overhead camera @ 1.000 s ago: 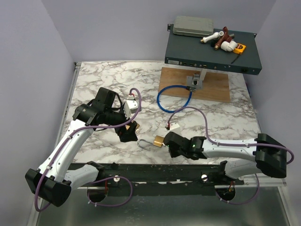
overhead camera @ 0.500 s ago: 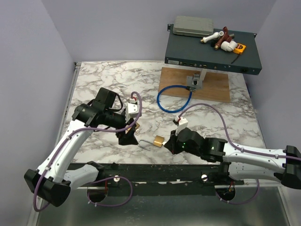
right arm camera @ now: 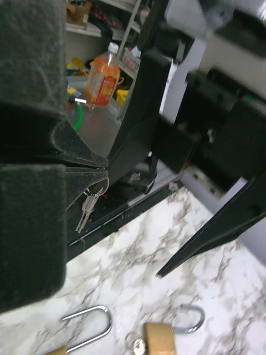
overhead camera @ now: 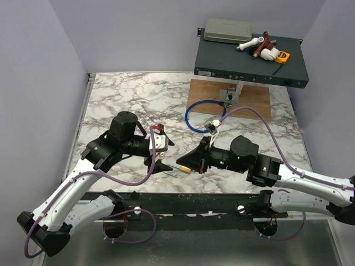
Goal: Unlock with the key
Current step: Pick up the key from the center of the board.
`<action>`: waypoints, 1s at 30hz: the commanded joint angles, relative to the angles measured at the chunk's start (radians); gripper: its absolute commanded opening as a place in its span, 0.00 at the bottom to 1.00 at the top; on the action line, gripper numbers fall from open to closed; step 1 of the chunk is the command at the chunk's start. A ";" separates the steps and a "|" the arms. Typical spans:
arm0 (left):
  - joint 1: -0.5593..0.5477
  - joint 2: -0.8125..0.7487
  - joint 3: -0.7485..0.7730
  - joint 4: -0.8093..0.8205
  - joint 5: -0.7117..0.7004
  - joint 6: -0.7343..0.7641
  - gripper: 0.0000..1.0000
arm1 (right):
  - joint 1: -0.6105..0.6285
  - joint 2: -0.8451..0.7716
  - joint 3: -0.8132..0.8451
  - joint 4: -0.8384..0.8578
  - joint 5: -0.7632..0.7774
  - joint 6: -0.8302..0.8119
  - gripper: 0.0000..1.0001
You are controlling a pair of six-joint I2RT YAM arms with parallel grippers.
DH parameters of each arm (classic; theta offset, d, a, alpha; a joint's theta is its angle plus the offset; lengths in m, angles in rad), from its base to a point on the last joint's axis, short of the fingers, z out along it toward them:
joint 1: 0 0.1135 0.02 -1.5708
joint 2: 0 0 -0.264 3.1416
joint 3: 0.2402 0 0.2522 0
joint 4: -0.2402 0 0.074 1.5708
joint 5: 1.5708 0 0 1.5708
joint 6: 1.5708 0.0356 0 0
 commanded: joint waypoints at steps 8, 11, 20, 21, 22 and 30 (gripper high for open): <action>-0.032 -0.027 -0.009 0.122 0.095 -0.112 0.61 | 0.006 0.046 0.089 0.138 -0.132 -0.018 0.01; -0.035 -0.039 -0.008 0.119 0.108 -0.117 0.49 | 0.006 0.046 0.091 0.143 -0.132 -0.016 0.01; -0.049 -0.060 0.001 0.115 0.175 -0.172 0.37 | 0.006 0.034 0.085 0.154 -0.107 -0.018 0.01; -0.056 -0.064 -0.001 0.117 0.178 -0.178 0.36 | 0.006 0.033 0.081 0.162 -0.104 -0.017 0.01; -0.058 -0.067 0.000 0.117 0.180 -0.184 0.34 | 0.006 0.032 0.076 0.170 -0.101 -0.017 0.01; -0.075 -0.085 0.002 0.147 0.183 -0.238 0.20 | 0.007 0.027 0.048 0.215 -0.072 -0.008 0.01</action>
